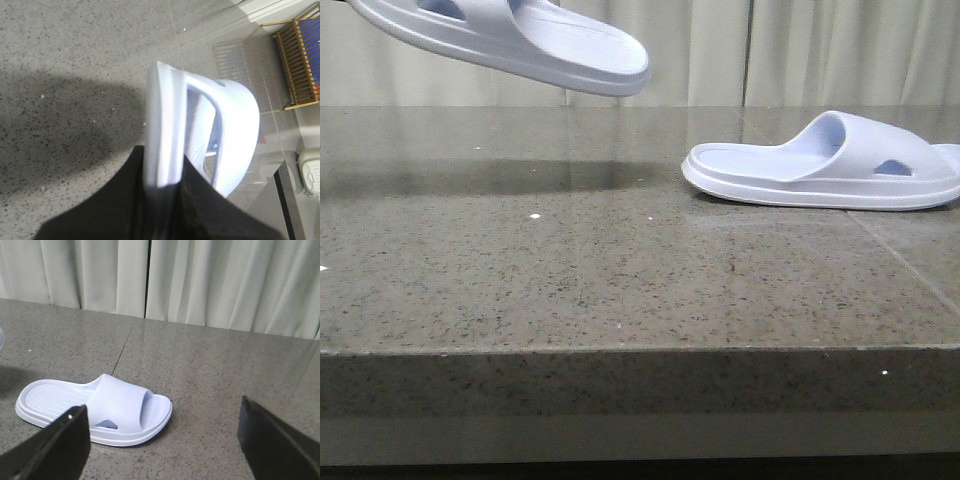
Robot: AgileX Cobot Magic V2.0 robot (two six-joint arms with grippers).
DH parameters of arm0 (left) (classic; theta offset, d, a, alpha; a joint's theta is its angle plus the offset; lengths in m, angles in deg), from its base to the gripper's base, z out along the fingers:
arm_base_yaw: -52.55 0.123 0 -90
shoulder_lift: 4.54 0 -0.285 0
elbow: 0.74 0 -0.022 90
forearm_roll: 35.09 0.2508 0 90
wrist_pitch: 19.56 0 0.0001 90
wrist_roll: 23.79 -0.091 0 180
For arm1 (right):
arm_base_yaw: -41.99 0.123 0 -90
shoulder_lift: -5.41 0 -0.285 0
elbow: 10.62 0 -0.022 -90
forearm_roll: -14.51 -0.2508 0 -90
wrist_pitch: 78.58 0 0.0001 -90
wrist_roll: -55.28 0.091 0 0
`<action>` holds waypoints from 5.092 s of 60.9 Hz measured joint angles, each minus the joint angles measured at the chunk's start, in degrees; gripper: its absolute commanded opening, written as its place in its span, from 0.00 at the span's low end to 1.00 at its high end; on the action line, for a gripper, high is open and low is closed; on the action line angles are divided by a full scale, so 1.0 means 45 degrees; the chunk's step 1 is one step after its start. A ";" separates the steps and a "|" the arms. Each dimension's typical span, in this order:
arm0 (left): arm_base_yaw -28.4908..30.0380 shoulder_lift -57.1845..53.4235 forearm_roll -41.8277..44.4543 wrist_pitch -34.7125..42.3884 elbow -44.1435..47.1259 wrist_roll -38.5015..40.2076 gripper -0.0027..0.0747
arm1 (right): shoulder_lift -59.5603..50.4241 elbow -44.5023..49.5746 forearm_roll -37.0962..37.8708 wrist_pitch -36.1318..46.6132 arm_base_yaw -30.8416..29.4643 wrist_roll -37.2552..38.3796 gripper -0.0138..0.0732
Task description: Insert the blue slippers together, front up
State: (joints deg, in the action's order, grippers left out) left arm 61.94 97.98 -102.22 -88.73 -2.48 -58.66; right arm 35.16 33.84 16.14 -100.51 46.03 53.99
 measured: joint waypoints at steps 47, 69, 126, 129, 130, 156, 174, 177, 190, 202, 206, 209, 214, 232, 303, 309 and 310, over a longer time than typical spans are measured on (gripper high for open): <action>0.0076 -0.0096 -0.0233 -0.0022 0.0000 0.0022 0.01 | 0.6578 -0.3942 0.0000 -0.3043 -0.0578 0.0478 0.87; 0.0076 -0.0096 -0.0233 -0.0022 0.0000 0.0022 0.01 | 1.1469 -0.7336 -0.0547 -0.4583 -0.2416 0.0145 0.80; 0.0076 -0.0096 -0.0233 -0.0022 0.0000 0.0022 0.01 | 1.9104 -1.1355 -0.9765 -0.9722 -0.5448 -0.6014 0.69; 0.0076 -0.0096 -0.0233 -0.0022 0.0000 0.0022 0.01 | 1.9190 -1.1351 -0.9796 -0.9814 -0.5448 -0.6014 0.68; 0.0076 -0.0096 -0.0233 -0.0022 0.0000 0.0022 0.01 | 1.9226 -1.1351 -0.9796 -0.9849 -0.5448 -0.6014 0.67; 0.0076 -0.0096 -0.0242 -0.0022 0.0000 0.0022 0.01 | 1.9827 -1.1458 -1.0454 -1.0304 -0.5448 -0.6093 0.55; 0.0076 -0.0096 -0.0242 -0.0022 0.0000 0.0022 0.01 | 2.0265 -1.1510 -1.1456 -1.0551 -0.5448 -0.6153 0.55; 0.0076 -0.0096 -0.0242 -0.0022 0.0000 0.0022 0.01 | 2.0288 -1.1510 -1.1569 -1.0551 -0.5422 -0.6153 0.55; 0.0076 -0.0096 -0.0242 -0.0022 0.0000 0.0022 0.01 | 2.0668 -1.1583 -1.2232 -1.0599 -0.4699 -0.6153 0.55; 0.0076 -0.0096 -0.0242 -0.0022 0.0000 0.0022 0.01 | 2.0766 -1.1610 -1.2458 -1.0621 -0.3887 -0.6182 0.33; 0.0076 -0.0096 -0.0242 -0.0022 0.0000 0.0022 0.01 | 2.0789 -1.1634 -1.2423 -1.0597 -0.3790 -0.6182 0.19; 0.0076 -0.0096 -0.0242 -0.0022 0.0000 0.0022 0.01 | 2.0789 -1.1634 -1.2460 -1.0597 -0.3790 -0.6182 0.10; 0.0076 -0.0096 -0.0242 -0.0022 0.0000 0.0022 0.01 | 2.0818 -1.1634 -1.2662 -1.0628 -0.3790 -0.6182 0.09; 0.0076 -0.0096 -0.0242 -0.0022 0.0000 0.0022 0.01 | 2.0375 -1.2152 -1.2760 -1.0683 -0.4244 -0.6033 0.10; -0.0109 -0.0096 -0.1549 0.0002 0.0000 0.0022 0.01 | 1.6731 -1.3744 -1.5665 -1.0705 -0.3407 -0.5478 0.10; -0.0506 -0.0096 -0.1858 0.0022 0.0000 0.0022 0.01 | 1.6731 -1.3744 -1.5885 -1.0729 -0.3204 -0.5527 0.10; -0.0603 -0.0096 -0.1944 0.0022 0.0000 0.0022 0.01 | 1.6731 -1.3744 -1.5885 -1.0729 -0.3185 -0.5527 0.10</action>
State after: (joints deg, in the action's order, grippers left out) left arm 59.23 97.55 -110.97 -88.63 -2.48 -58.56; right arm 110.44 -28.01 -55.34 -148.79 31.70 29.12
